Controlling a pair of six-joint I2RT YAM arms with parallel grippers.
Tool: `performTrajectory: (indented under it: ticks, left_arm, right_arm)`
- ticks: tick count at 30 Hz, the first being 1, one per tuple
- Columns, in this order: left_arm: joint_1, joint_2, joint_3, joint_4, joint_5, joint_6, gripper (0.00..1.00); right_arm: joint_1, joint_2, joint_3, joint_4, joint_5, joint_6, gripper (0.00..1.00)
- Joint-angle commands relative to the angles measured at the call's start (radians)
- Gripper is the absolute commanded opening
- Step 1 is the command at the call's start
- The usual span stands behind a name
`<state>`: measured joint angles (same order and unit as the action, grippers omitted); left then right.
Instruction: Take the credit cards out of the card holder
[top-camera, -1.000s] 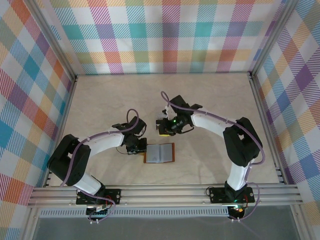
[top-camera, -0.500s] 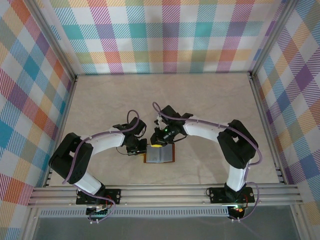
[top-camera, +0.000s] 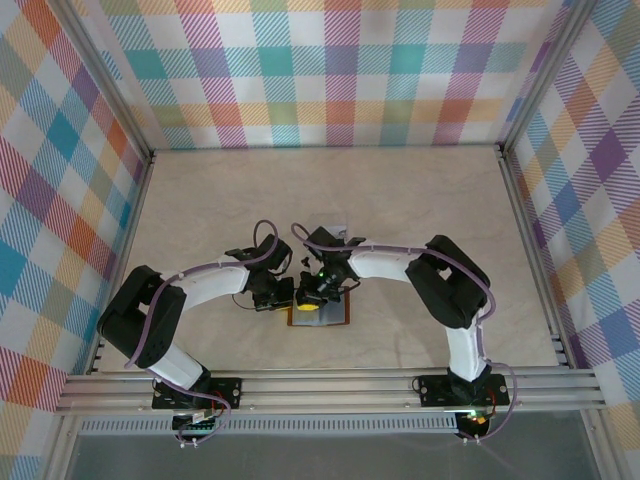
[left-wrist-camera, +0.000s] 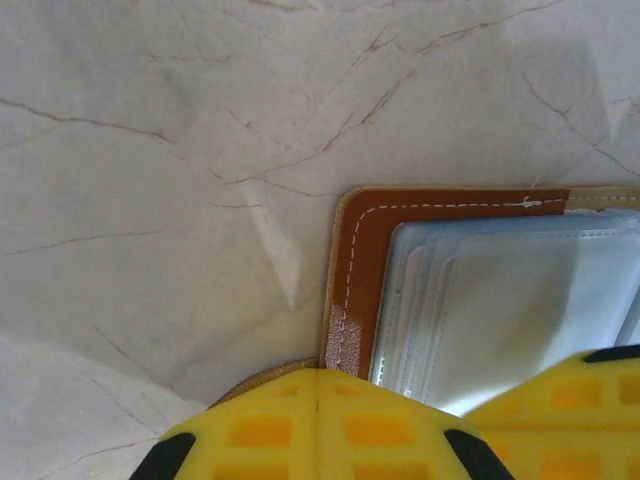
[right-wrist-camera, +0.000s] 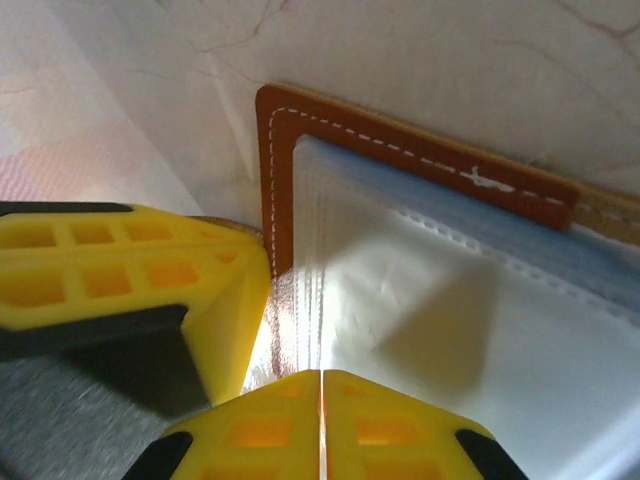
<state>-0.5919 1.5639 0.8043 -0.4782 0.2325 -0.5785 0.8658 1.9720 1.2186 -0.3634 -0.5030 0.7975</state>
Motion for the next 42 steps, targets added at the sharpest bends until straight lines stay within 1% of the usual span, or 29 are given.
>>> performTrajectory:
  ticks: [1,5,10,13,22,29,32,36,42]
  left_arm:
    - [0.005,0.001,-0.032,-0.004,-0.010,0.013,0.06]
    - [0.005,-0.002,-0.035,-0.007,-0.014,0.014,0.06]
    - [0.004,-0.005,-0.037,-0.012,-0.018,0.013,0.06]
    - [0.005,-0.004,-0.036,-0.013,-0.019,0.013,0.06]
    - [0.004,0.000,-0.031,-0.015,-0.021,0.013,0.06]
    - [0.004,0.001,-0.028,-0.015,-0.022,0.011,0.07]
    - [0.004,0.002,-0.027,-0.015,-0.022,0.010,0.07]
    - [0.005,0.003,-0.024,-0.016,-0.022,0.011,0.07]
    - [0.004,0.001,-0.019,-0.019,-0.021,0.008,0.06]
  right_arm:
    - [0.010,0.020,0.028,-0.012,0.028,0.007,0.12]
    - [0.013,0.026,0.030,-0.072,0.081,-0.012,0.16]
    - [0.022,0.006,0.056,-0.195,0.186,-0.048,0.24]
    - [0.026,-0.007,0.066,-0.245,0.226,-0.056,0.30]
    - [0.051,-0.012,0.130,-0.395,0.366,-0.087,0.41]
    - [0.063,-0.013,0.160,-0.458,0.438,-0.094,0.44]
    - [0.068,-0.014,0.173,-0.493,0.481,-0.095,0.47]
    - [0.070,-0.026,0.170,-0.510,0.506,-0.092,0.51]
    - [0.070,-0.048,0.165,-0.532,0.539,-0.090,0.52]
